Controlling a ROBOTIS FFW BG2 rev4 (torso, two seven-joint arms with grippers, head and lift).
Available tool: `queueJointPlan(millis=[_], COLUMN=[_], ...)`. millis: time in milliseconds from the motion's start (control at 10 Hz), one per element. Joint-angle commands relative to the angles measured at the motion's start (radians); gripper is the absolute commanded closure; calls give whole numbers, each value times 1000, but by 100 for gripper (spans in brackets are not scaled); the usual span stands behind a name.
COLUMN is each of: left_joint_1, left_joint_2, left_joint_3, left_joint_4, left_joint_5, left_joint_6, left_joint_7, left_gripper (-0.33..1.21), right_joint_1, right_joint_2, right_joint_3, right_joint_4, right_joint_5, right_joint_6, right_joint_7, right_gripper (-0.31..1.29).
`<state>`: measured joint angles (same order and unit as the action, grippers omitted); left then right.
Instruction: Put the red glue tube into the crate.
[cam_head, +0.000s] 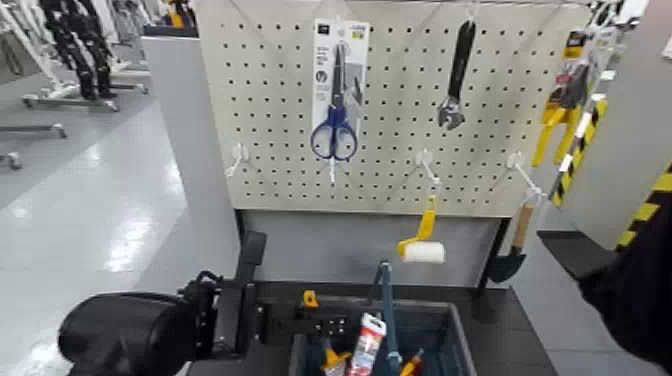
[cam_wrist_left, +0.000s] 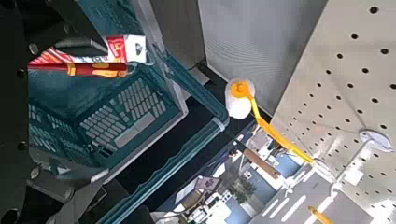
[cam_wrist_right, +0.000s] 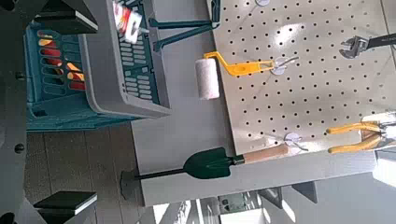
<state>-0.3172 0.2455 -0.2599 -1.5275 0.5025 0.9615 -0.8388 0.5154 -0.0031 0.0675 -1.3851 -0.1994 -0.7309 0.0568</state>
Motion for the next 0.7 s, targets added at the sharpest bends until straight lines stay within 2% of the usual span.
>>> queueJointPlan(millis=[100, 300, 500, 700], left_joint_1=[4, 12, 69, 188], left_joint_2=[-2, -3, -14, -31], left_joint_3=[10, 18, 45, 93], left_joint_4=[-16, -53, -181, -335], left_joint_5=[-7, -35, -185, -397], left_joint_6=[-26, -67, -170, -230], left_joint_7=[20, 52, 135, 242], left_gripper=[-4, -4, -4, -4], right_joint_1=[0, 0, 2, 2], right_joint_2=[129, 129, 130, 130], right_joint_3=[0, 0, 0, 0], right_joint_4=[0, 1, 1, 5], right_joint_5=[0, 0, -2, -2], right_joint_6=[-2, -2, -7, -16], right_joint_7=[0, 0, 0, 0], right_gripper=[5, 5, 5, 5])
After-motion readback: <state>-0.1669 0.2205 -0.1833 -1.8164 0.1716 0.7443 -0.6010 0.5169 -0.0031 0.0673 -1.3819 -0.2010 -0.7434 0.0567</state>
